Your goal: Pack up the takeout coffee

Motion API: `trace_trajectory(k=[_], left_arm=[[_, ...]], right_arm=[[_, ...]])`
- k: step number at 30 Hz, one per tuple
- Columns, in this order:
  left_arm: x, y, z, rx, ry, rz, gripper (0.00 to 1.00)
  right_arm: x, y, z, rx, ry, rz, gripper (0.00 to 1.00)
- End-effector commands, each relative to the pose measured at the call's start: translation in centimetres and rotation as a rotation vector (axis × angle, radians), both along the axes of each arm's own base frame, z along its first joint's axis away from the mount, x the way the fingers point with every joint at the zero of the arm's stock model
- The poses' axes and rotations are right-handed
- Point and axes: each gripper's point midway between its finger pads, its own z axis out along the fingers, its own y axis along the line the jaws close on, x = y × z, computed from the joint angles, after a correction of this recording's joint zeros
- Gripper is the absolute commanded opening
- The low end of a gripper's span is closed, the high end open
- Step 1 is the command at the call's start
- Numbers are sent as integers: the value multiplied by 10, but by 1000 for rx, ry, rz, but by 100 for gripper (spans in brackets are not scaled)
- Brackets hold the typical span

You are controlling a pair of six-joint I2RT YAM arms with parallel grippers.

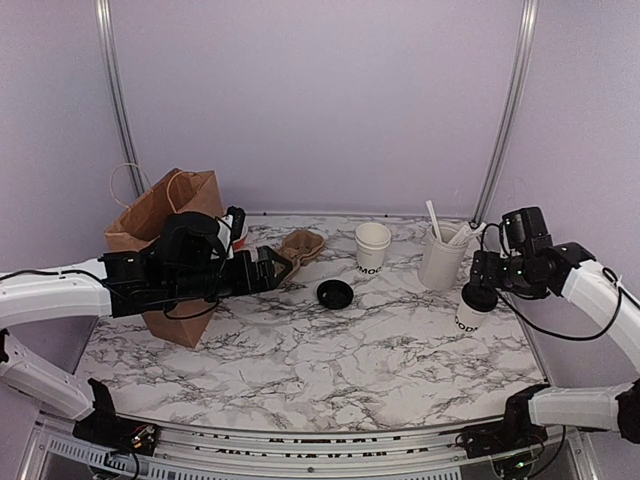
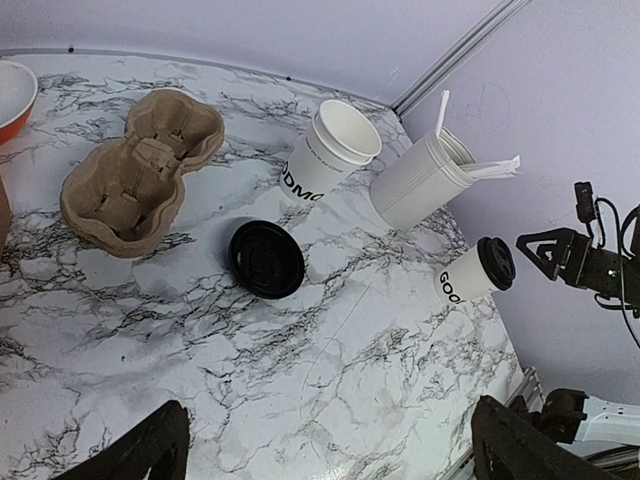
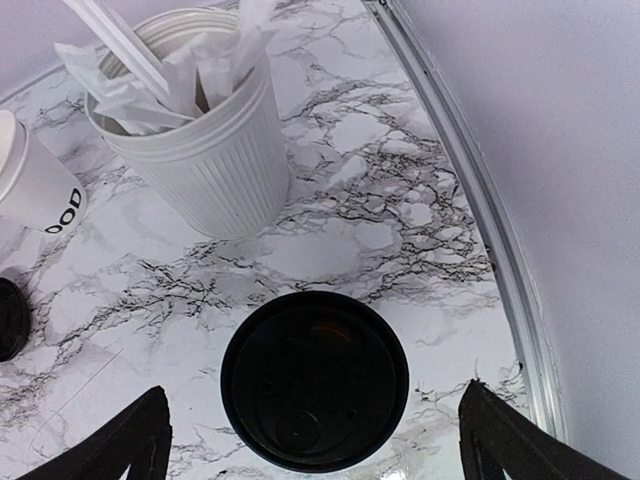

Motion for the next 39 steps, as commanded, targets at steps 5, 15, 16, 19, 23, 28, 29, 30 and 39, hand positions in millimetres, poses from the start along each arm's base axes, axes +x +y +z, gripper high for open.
trace_trajectory(k=[5, 15, 16, 19, 23, 28, 29, 30, 39], left_arm=[[13, -9, -7, 107, 20, 10, 99], [53, 10, -55, 298, 128, 241, 97], [59, 12, -60, 300, 139, 266, 96], [75, 18, -72, 288, 172, 357, 95], [99, 19, -85, 231, 204, 456, 93], [127, 23, -103, 155, 236, 566, 87], [132, 24, -107, 143, 245, 584, 86], [137, 25, -111, 132, 251, 598, 84], [166, 36, -132, 76, 285, 711, 67]], right_arm=[[5, 29, 54, 54, -132, 132, 97], [7, 88, 86, 171, -248, 318, 94], [6, 93, 88, 182, -257, 335, 94], [6, 102, 90, 211, -273, 371, 93], [4, 111, 94, 245, -291, 410, 91], [0, 118, 96, 274, -300, 437, 89], [-1, 119, 96, 278, -301, 440, 88], [-2, 120, 96, 280, -299, 444, 88], [-8, 124, 100, 297, -307, 458, 86]])
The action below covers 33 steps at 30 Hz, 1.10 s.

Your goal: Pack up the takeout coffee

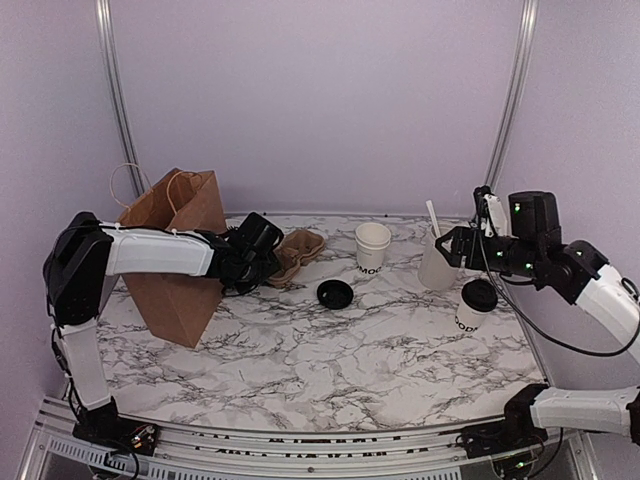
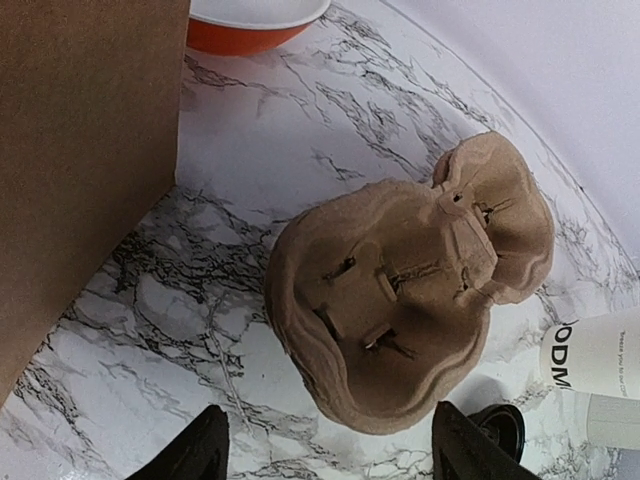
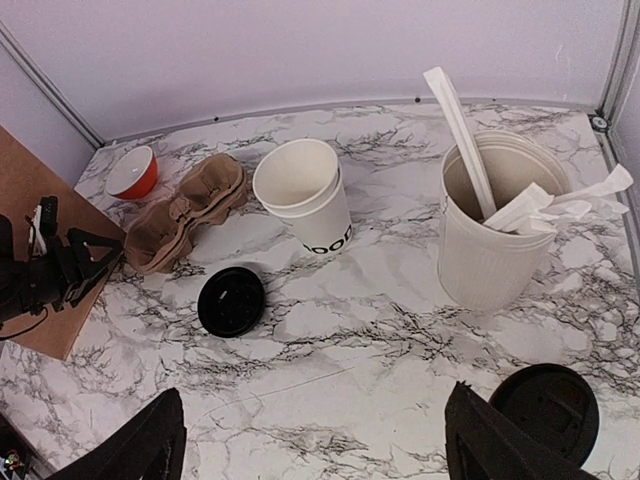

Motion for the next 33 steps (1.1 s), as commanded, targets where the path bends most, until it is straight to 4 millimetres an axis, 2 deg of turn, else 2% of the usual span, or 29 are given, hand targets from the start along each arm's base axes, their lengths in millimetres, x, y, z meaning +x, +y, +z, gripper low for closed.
trace_trajectory(k=[1, 6, 13, 33], left_arm=[[20, -4, 7, -68, -40, 73, 66], [25, -11, -2, -89, -18, 74, 60], [27, -9, -12, -98, -5, 112, 53], [38, -13, -16, -132, 10, 110, 26]], right_arm=[[-3, 5, 11, 34, -32, 17, 86], [-4, 4, 14, 40, -39, 13, 86], [-5, 3, 16, 43, -44, 12, 85], [-5, 3, 12, 42, -32, 10, 84]])
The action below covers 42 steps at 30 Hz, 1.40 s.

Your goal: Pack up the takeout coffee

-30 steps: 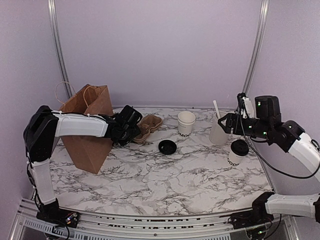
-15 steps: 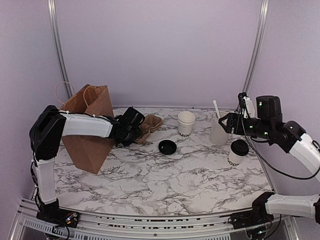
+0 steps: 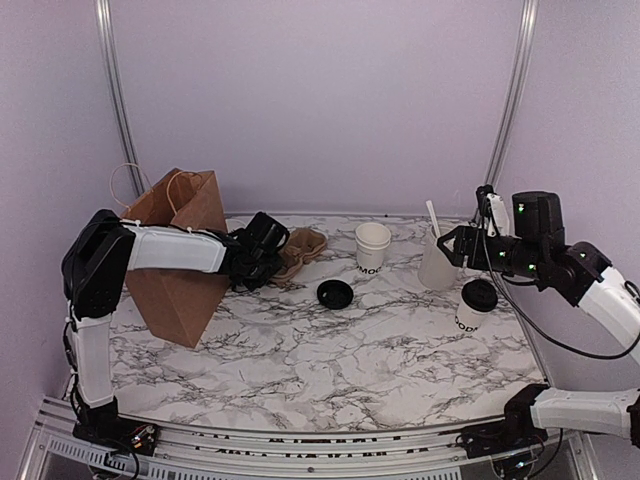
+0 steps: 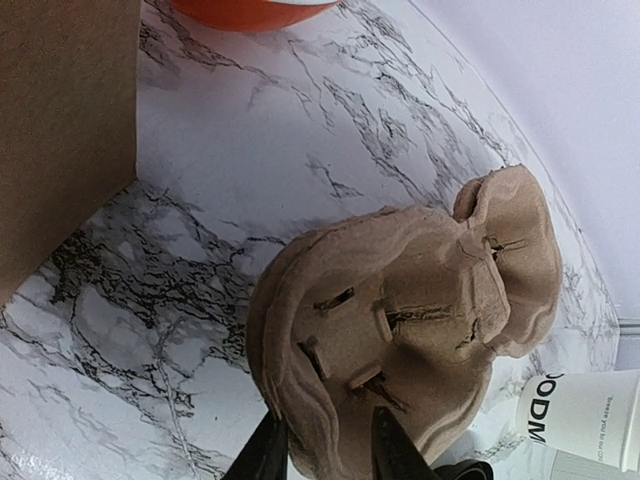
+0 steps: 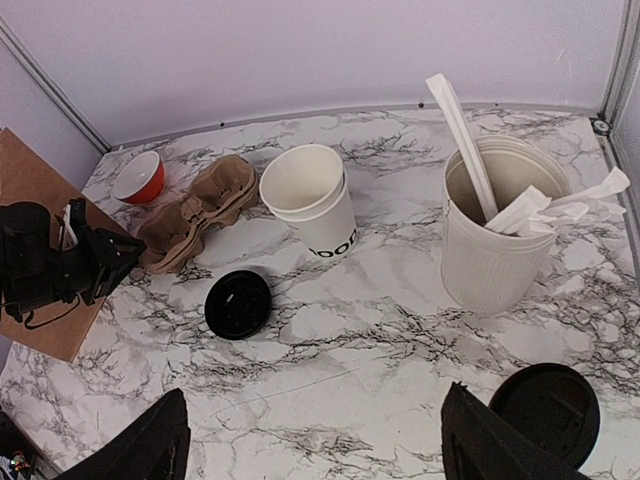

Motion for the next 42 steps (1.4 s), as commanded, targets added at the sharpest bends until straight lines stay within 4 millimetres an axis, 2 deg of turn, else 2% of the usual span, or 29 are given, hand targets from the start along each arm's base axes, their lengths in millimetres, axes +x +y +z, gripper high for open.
trace_trajectory(k=[1, 25, 35, 42], left_arm=[[9, -6, 4, -24, -14, -3, 25], [16, -15, 2, -83, -16, -7, 0], [12, -17, 8, -110, -18, -34, 0], [0, -20, 23, -159, -39, -65, 0]], right_arm=[[-1, 4, 6, 24, -17, 6, 84], [0, 6, 0, 26, -6, 12, 83], [3, 9, 1, 32, -4, 22, 83], [5, 15, -3, 37, 2, 37, 83]])
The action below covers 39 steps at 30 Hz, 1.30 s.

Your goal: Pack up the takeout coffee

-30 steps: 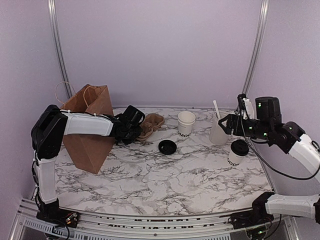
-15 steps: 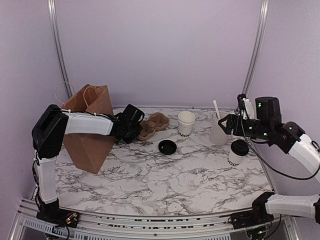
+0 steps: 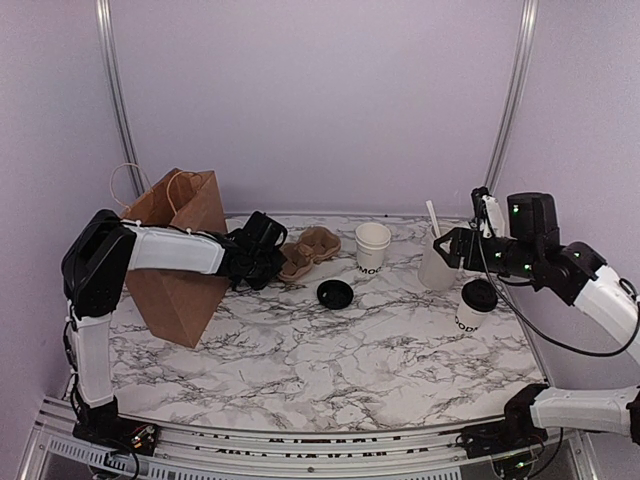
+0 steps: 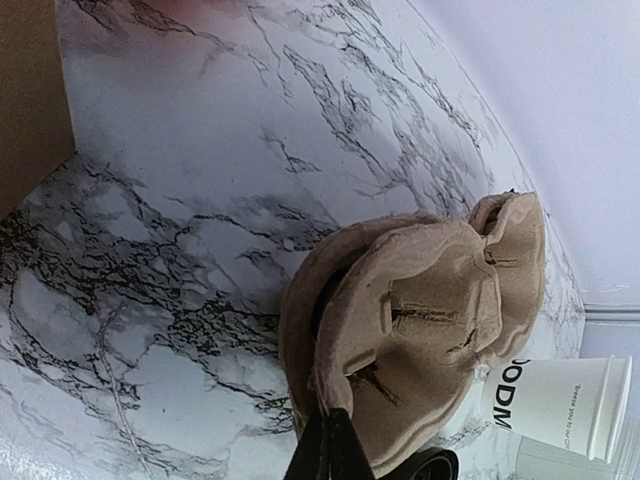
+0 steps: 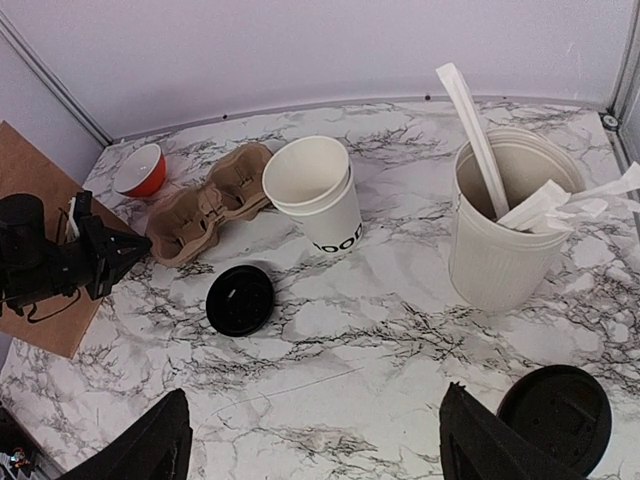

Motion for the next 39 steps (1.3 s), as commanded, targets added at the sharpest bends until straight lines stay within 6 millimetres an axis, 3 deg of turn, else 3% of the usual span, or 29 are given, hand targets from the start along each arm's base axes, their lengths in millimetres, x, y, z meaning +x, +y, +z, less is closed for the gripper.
trace_trajectory(k=[1, 9, 21, 39], left_arm=[[-7, -3, 24, -52, -39, -32, 0], [-23, -3, 43, -88, -71, -48, 0], [-48, 1, 56, -120, -85, -60, 0], [-72, -6, 100, -183, -152, -125, 0]], right_arm=[[1, 12, 4, 30, -11, 26, 83], [0, 30, -3, 1, -1, 56, 83], [-2, 63, -16, -47, 18, 115, 83], [1, 72, -27, -68, 30, 134, 84]])
